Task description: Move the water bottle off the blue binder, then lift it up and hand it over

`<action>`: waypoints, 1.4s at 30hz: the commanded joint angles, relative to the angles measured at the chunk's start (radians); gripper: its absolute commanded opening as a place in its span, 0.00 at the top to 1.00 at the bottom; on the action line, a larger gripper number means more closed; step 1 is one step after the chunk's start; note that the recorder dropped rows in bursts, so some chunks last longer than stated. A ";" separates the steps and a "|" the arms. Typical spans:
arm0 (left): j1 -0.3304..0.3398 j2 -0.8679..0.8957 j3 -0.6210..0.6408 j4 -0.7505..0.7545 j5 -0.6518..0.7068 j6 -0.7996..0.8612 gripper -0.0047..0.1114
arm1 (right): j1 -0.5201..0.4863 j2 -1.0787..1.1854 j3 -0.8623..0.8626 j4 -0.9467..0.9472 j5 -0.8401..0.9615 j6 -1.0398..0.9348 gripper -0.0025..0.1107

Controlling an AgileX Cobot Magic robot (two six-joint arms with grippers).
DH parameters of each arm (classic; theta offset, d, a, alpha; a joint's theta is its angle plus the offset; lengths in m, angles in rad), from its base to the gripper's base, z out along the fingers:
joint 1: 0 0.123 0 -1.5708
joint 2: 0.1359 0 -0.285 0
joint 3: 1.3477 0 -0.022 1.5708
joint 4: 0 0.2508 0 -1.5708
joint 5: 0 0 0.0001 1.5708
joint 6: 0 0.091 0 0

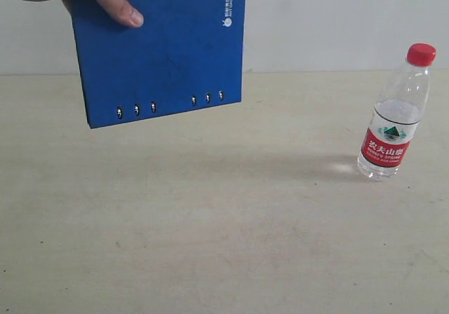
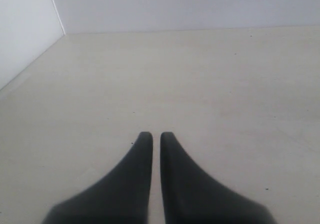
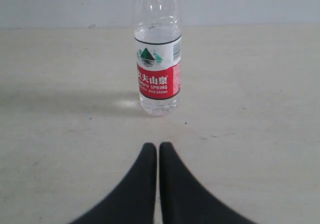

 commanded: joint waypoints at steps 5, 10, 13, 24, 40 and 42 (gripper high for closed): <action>0.015 -0.002 0.003 -0.011 0.000 0.003 0.91 | -0.003 -0.004 0.000 0.010 -0.006 0.003 0.98; 0.015 -0.002 0.003 -0.011 0.000 0.003 0.91 | -0.003 -0.004 0.000 0.010 -0.006 0.003 0.98; 0.015 -0.002 0.003 -0.011 0.000 0.003 0.91 | -0.003 -0.004 0.000 0.010 -0.010 0.003 0.98; -0.002 -0.002 0.003 -0.011 0.000 0.003 0.91 | -0.003 -0.004 0.000 0.010 -0.011 0.003 0.98; -0.009 -0.002 0.003 -0.011 0.000 0.003 0.91 | -0.003 -0.004 0.000 0.010 -0.012 0.001 0.98; -0.009 -0.002 0.003 -0.011 0.000 0.003 0.91 | -0.003 -0.004 0.000 0.010 -0.012 0.001 0.98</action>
